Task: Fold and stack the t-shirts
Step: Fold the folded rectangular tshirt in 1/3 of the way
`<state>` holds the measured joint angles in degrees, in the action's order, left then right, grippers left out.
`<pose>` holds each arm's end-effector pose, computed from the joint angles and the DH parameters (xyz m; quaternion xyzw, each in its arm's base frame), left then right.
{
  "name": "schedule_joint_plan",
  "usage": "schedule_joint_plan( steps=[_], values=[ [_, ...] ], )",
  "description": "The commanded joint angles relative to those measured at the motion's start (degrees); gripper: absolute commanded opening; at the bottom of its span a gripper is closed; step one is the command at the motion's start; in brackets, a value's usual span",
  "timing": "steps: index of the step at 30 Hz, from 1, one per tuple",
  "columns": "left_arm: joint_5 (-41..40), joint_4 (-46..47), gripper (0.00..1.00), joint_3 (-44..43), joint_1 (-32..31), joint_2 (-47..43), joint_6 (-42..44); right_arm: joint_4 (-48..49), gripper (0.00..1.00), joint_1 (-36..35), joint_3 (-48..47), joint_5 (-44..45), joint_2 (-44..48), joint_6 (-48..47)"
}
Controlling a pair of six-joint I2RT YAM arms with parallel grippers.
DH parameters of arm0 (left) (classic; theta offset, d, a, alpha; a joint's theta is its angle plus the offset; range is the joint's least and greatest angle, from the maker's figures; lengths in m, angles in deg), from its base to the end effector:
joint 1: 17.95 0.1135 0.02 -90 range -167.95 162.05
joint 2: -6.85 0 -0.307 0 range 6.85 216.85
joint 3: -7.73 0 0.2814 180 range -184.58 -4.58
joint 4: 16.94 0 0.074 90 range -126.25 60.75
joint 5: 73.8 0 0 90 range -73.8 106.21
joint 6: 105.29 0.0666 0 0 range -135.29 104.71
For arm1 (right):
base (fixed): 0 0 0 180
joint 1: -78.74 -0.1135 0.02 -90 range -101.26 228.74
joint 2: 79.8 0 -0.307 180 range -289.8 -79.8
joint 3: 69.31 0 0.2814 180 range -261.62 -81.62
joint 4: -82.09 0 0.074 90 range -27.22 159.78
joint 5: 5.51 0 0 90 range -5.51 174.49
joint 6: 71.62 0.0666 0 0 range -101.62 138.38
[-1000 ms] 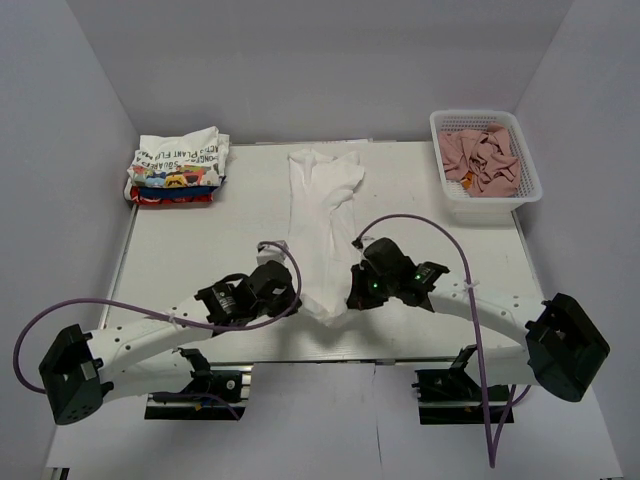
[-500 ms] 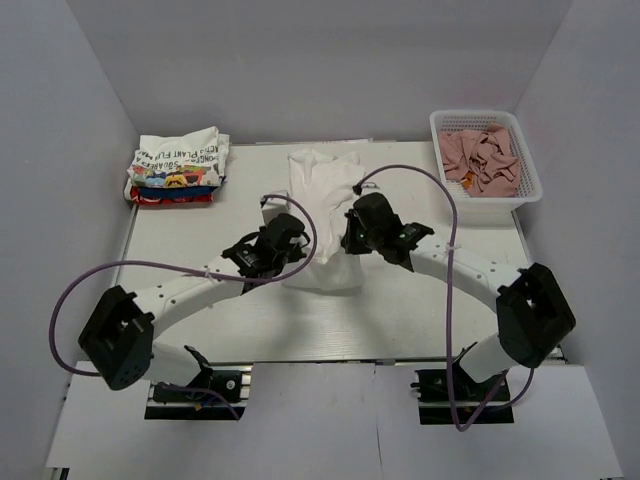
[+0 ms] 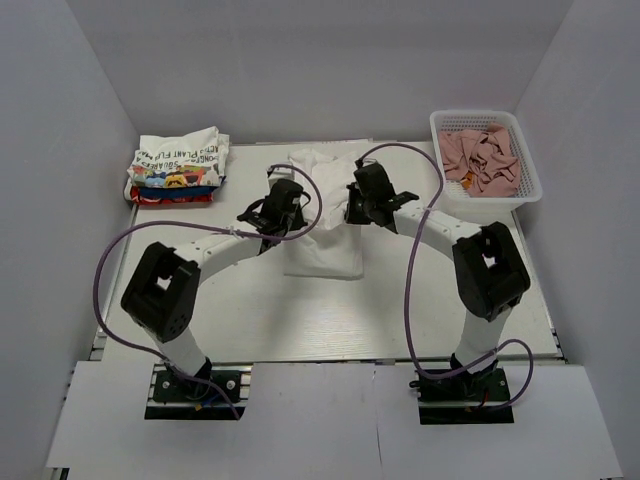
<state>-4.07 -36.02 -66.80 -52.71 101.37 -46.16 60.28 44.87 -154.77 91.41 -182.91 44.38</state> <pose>0.3538 -0.2174 0.2373 -0.0455 0.8908 -0.0959 0.4418 0.3914 0.2530 0.2381 -0.0362 0.9023 0.1653 0.3965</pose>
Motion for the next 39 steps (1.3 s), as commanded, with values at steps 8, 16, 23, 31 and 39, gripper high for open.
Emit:
schedule_joint_plan(
  steps=[8, 16, 23, 31, 39],
  values=[
    [7.26, 1.23, 0.31, -10.29, 5.41, 11.11, 1.87, 1.86, 0.0, 5.65, -11.82, -13.5, -12.71, -0.95],
    [12.35, 0.79, 0.88, -16.0, 9.18, 15.87, 6.17, 1.67, 0.5, 8.02, -14.66, -17.71, -14.76, -1.47],
    [12.36, -0.44, 1.0, -8.2, 9.19, 7.09, 5.92, 5.18, 0.9, 7.41, -7.12, -22.19, -6.85, -3.67],
    [11.39, -5.27, 1.0, 6.03, 9.19, -4.33, -1.46, 8.44, 0.9, 4.52, -4.81, -25.54, -4.82, -5.68],
    [13.42, -9.05, 1.0, 13.17, 9.19, -9.7, -4.37, 13.0, 0.9, 2.49, -11.14, -40.3, -15.61, -0.45]
  ],
)
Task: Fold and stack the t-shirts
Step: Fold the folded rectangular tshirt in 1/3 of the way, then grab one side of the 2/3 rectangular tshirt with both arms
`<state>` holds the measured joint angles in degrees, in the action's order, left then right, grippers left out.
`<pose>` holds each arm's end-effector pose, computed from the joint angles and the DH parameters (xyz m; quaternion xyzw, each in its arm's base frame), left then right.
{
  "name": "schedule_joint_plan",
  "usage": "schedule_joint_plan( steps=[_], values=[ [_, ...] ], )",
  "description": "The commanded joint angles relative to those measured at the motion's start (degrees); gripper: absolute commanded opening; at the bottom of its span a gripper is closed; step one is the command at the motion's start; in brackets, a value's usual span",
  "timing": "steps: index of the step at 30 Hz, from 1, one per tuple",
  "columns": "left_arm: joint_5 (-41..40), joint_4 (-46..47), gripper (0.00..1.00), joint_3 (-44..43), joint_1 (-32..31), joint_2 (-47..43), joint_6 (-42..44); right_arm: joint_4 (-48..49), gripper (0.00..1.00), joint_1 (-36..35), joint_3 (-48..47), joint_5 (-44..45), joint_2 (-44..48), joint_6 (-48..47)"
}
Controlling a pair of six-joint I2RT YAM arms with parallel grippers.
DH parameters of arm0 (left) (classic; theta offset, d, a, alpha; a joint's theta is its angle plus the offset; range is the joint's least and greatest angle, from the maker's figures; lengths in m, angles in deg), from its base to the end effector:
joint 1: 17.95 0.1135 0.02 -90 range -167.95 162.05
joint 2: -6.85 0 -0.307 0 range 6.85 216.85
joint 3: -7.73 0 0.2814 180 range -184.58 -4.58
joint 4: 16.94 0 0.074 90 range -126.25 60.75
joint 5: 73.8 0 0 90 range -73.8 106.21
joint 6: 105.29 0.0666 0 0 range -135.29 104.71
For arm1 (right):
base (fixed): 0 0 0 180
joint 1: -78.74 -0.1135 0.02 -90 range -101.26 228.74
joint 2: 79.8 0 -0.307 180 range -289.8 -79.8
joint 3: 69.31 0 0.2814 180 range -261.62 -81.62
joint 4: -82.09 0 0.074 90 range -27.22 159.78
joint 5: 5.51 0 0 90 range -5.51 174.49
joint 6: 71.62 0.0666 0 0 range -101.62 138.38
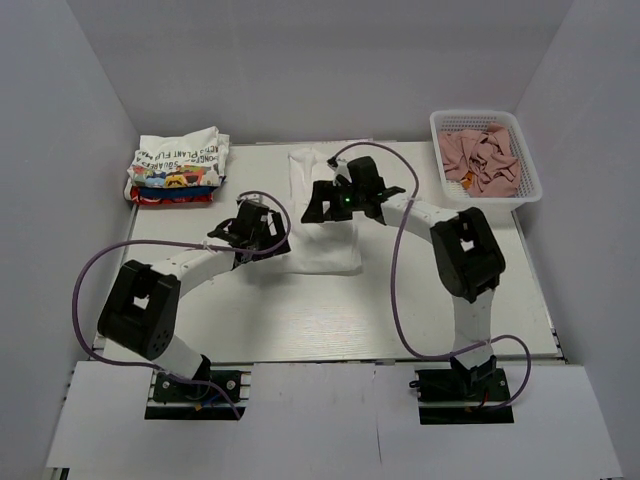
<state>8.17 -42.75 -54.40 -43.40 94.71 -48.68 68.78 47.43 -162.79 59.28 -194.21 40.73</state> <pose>0.3192 -0.1416 0.1885 -0.0882 0.9380 -0.1038 0.3187 0.4301 0.2948 0.2170 -0.1691 0.8520 0.3781 0.3202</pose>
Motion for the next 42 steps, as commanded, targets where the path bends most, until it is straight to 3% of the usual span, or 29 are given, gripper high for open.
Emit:
schedule_joint_plan(
  steps=[1, 4, 9, 14, 17, 20, 26, 31, 37, 42],
  values=[
    [1.18, -3.19, 1.0, 1.3, -0.12, -3.04, -1.86, 6.95, 0.9, 0.11, -3.3, -8.88, -5.03, 4.36],
    [1.18, -4.25, 1.0, 1.31, -0.12, -4.18, -2.39, 10.66, 0.9, 0.98, -6.45, -7.67, -9.67, 7.25],
    [1.18, -6.28, 1.0, 1.31, -0.65, -5.93, -2.91, 7.76, 0.9, 3.62, -18.4, 1.91, -17.94, 5.51],
    [1.79, -5.67, 1.0, 2.45, -1.18, -6.47, -2.91, 7.94, 0.9, 4.85, -21.15, -5.63, -16.21, 3.16],
    [2.58, -3.74, 1.0, 3.15, -1.18, -5.86, -2.91, 9.43, 0.9, 4.42, -14.13, -6.16, -8.65, 0.94],
    [3.72, -0.85, 1.0, 3.15, -1.18, -4.63, -1.77, 13.91, 0.9, 4.59, 0.61, -4.87, 3.28, 0.42],
    [4.95, 3.56, 0.92, 0.61, -0.48, 1.61, -0.63, 4.7, 0.9, 4.94, 17.52, 6.73, 16.21, -2.31],
    [8.91, 6.38, 0.8, -1.24, -0.48, 6.71, 0.6, 2.57, 0.9, 6.17, 25.17, 8.87, 18.87, -0.03],
    [10.23, 6.74, 0.65, -1.94, -0.48, 10.22, 2.27, 5.21, 0.9, 7.31, 29.31, 4.74, 16.15, 2.26],
    [9.35, 6.72, 0.57, -2.56, -0.48, 11.37, 2.89, 9.26, 0.79, 8.37, 28.0, 2.19, 11.24, 3.23]
  ],
)
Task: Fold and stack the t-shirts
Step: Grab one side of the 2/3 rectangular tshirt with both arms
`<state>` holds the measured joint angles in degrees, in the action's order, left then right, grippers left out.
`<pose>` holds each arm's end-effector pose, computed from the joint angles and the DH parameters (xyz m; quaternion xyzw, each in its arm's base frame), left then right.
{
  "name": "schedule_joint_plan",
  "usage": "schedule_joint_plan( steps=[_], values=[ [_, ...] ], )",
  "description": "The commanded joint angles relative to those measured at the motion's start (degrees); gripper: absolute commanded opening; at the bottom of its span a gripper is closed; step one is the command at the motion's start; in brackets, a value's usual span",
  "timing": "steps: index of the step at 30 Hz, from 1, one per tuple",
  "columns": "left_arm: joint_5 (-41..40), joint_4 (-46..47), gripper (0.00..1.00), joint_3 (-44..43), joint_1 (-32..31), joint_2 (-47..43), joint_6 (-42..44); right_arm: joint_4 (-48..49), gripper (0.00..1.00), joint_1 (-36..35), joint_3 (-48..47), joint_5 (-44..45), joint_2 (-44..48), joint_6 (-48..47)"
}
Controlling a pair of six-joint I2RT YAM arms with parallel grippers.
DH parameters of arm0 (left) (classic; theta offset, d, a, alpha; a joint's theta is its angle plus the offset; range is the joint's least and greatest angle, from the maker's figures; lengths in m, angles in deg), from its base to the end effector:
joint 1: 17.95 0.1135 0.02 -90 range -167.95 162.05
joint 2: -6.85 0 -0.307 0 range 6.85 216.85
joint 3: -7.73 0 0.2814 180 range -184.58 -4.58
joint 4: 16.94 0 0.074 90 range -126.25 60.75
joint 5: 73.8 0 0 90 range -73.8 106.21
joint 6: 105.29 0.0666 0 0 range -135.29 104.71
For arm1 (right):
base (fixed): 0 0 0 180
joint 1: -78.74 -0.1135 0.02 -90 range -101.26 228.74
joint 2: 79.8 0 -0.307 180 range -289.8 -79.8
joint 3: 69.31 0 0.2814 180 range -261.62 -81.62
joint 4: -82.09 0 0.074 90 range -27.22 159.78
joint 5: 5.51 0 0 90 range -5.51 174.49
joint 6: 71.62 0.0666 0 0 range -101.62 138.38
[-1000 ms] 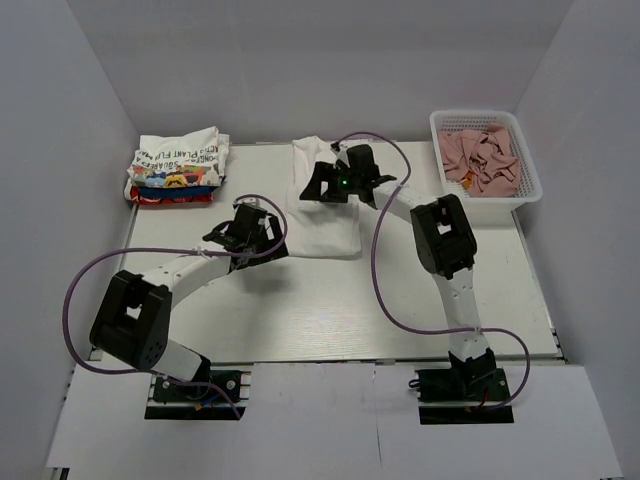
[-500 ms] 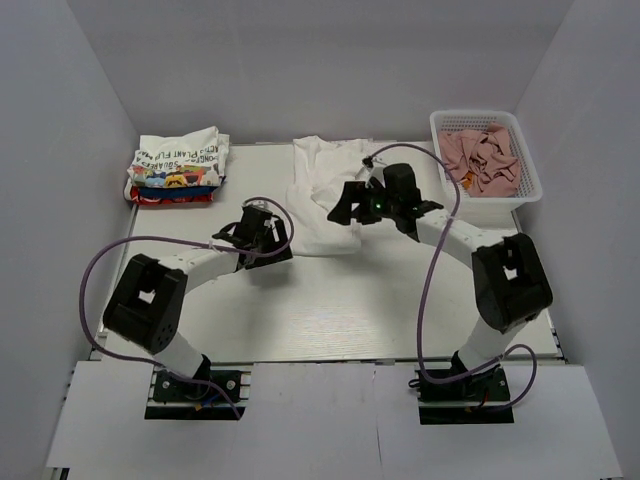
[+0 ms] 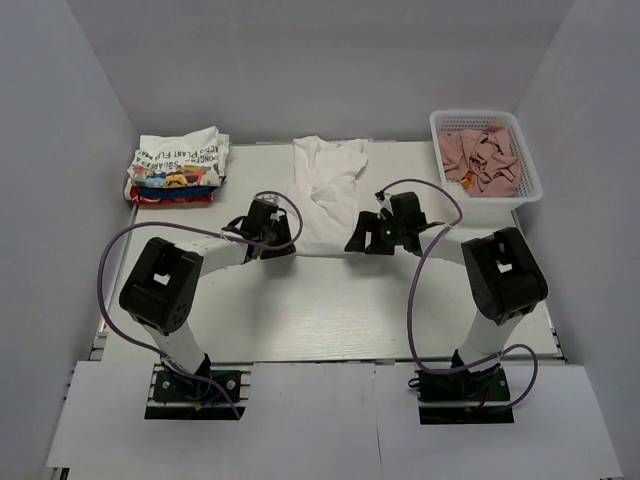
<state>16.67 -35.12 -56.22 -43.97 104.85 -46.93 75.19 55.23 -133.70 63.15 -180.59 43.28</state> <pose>0.3430 -0.1681 0.1488 -0.0451 0.9451 -0.1595 0.2817 0.3599 0.1830 0.1548 -0.0624 0.9031 0.3147 0.2856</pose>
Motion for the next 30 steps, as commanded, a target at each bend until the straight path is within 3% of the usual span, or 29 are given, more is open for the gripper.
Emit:
schedule_joint_plan(
  steps=[1, 3, 4, 5, 7, 8, 9, 11, 12, 16, 20, 25, 30],
  values=[
    [0.85, -0.12, 0.54, -0.75, 0.09, 1.23, 1.14, 3.2, 0.73, 0.65, -2.23, -2.99, -3.43, 0.84],
    [0.85, 0.5, 0.5, -1.35, 0.09, 2.02, 1.14, 3.64, 0.68, 0.83, -2.51, -3.53, -4.15, 1.11],
    [0.85, 0.51, 0.48, -1.36, 0.09, 2.81, 1.14, 3.9, 0.59, 0.92, -2.68, -3.96, -5.11, 1.28],
    [-0.11, -0.01, 0.39, -1.88, 0.09, 3.86, 1.14, 3.99, 0.54, 0.83, -2.68, -4.14, -5.2, 1.46],
    [-1.0, -0.63, 0.28, -2.68, 0.09, 4.4, 1.14, 4.17, 0.44, 1.01, -2.68, -4.58, -5.64, 1.03],
    [-1.0, -0.64, 0.11, -3.29, 0.09, 5.27, 1.14, 4.34, 0.3, 1.01, -2.51, -4.93, -5.64, 1.02],
    [-1.0, -0.64, 0.01, -3.82, 0.09, 5.8, 1.14, 4.17, 0.23, 1.01, -2.42, -4.76, -5.73, 0.85],
    [-1.0, -1.16, 0.0, -3.82, 0.09, 6.51, 1.14, 4.08, 0.03, 1.01, -2.16, -4.33, -6.08, 0.58],
    [-1.87, -1.16, 0.0, -3.82, 0.09, 6.51, 1.14, 3.21, 0.0, 1.09, -2.24, -4.06, -5.82, 0.58],
    [-4.16, -0.28, 0.0, 0.74, 0.09, 1.51, 0.09, 1.01, 0.0, 1.53, -0.05, -2.48, -2.92, -0.21],
    [-7.14, -0.27, 0.0, 7.42, -1.84, -8.24, 0.61, -4.16, 0.0, 1.1, 3.82, -0.11, 6.1, -3.37],
    [2.76, -5.64, 0.0, 9.53, -4.04, -17.2, 0.61, -13.38, 0.0, 0.31, 9.25, -1.07, 15.44, -5.39],
    [4.19, -10.03, 0.0, 10.06, -6.85, -28.45, -0.09, -20.33, 0.0, -0.84, 8.93, -1.95, 26.84, -5.66]
  ],
)
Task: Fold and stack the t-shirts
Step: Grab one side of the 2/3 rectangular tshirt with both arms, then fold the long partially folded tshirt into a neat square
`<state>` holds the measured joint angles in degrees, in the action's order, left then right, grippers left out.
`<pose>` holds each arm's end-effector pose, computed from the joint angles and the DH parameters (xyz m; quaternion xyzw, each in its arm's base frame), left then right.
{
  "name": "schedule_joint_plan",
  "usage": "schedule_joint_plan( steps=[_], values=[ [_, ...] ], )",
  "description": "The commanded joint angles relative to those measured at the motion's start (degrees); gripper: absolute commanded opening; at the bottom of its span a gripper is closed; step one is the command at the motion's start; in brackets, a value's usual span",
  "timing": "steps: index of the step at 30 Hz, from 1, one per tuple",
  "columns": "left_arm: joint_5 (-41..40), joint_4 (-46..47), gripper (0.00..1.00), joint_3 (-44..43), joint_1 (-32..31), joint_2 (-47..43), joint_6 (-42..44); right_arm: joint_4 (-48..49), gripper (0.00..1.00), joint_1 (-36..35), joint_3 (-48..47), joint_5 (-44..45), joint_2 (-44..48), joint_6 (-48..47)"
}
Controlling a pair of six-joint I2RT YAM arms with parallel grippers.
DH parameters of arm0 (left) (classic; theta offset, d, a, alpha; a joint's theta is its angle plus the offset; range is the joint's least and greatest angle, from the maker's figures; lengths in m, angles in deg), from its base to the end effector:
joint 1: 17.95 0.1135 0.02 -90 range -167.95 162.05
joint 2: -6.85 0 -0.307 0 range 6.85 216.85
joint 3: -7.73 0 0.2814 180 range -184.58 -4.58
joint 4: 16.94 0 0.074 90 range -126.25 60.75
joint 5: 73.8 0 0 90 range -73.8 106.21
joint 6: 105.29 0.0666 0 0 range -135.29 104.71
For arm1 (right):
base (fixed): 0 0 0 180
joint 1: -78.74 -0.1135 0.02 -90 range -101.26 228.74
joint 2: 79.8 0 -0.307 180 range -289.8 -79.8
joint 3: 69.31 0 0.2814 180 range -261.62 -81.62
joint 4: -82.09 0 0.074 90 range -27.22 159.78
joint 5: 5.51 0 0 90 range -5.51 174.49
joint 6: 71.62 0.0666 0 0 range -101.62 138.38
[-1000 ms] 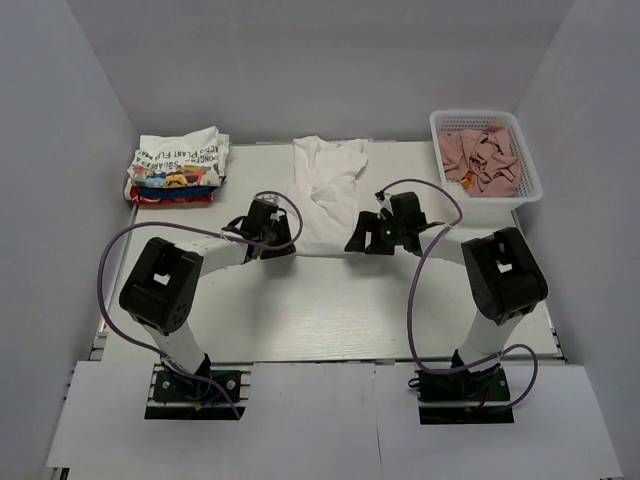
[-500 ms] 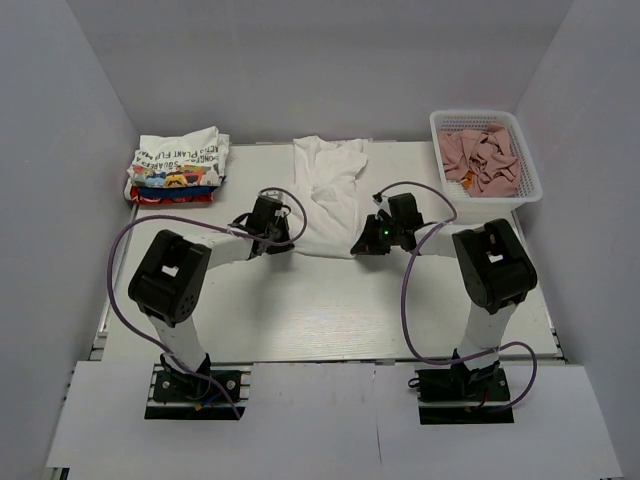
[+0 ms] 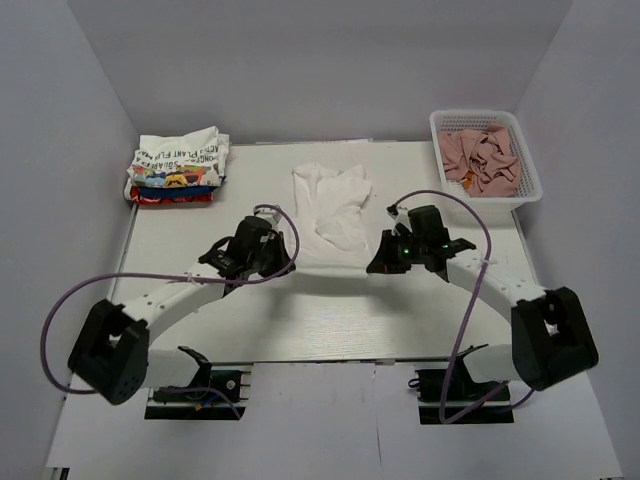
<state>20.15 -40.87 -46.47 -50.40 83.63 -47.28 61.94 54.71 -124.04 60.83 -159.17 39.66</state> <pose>0.2560 -0.1682 0.2024 0.0165 0.9282 -0.2245 0.2962 0.2768 0.1527 0.2028 -0.1005 0.9014 0.3196 0.2743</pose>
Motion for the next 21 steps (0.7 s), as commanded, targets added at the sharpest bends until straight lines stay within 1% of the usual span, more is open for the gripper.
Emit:
schedule_joint_plan(
  steps=[1, 4, 5, 7, 8, 10, 11, 12, 14, 15, 17, 18, 21],
  values=[
    [0.71, -4.29, 0.0, -0.21, -0.42, -9.17, 0.26, -8.93, 0.0, -0.31, -2.39, 0.37, 6.41, -2.03],
    [2.63, -1.93, 0.0, -1.62, -0.95, -15.24, 0.78, -12.46, 0.0, 0.03, -6.53, 0.8, 9.32, -2.03],
    [2.65, -0.96, 0.0, -1.62, -0.95, -15.95, 0.79, -14.47, 0.0, 0.04, -9.67, 3.16, 9.76, -1.94],
    [1.08, 0.89, 0.0, -3.19, -0.95, -15.95, 0.26, -15.01, 0.0, 0.13, -11.89, 6.85, 10.03, -1.85],
    [-0.33, 0.89, 0.0, -4.24, -0.95, -14.73, 0.26, -15.28, 0.0, 0.3, -12.86, 7.83, 9.85, -1.68],
    [-4.37, -1.72, 0.0, -8.98, -0.95, -11.84, 0.26, -15.37, 0.0, 0.39, -14.79, 9.07, 8.19, -0.89],
    [-5.6, -1.74, 0.0, -10.39, -0.95, -8.95, 0.26, -14.93, 0.0, 0.56, -15.5, 9.24, 7.57, -0.63],
    [-6.31, -2.26, 0.0, -12.67, 0.09, -7.62, 0.26, -14.32, 0.0, 1.0, -17.68, 9.42, 5.22, -0.28],
    [-7.71, -1.66, 0.0, -14.44, 0.1, -5.24, -0.36, -13.09, 0.0, 1.53, -19.36, 9.33, 3.36, -0.1],
    [-11.2, -1.65, 0.0, -16.71, 0.62, -2.88, -0.36, -12.04, 0.0, 1.97, -22.33, 8.72, 1.52, 0.08],
    [-13.08, -3.41, 0.0, -20.84, 0.63, -0.23, -0.97, -11.68, 0.0, 2.67, -24.2, 7.93, -3.22, 0.17],
    [-15.61, -4.28, 0.0, -22.17, 0.63, 2.3, -0.97, -11.59, 0.0, 2.85, -27.95, 7.67, -4.46, 0.43],
    [-18.53, -4.81, 0.0, -27.35, 1.68, 6.45, -0.44, -11.33, 0.0, 4.43, -34.11, 5.82, -10.09, 0.26]
  ],
)
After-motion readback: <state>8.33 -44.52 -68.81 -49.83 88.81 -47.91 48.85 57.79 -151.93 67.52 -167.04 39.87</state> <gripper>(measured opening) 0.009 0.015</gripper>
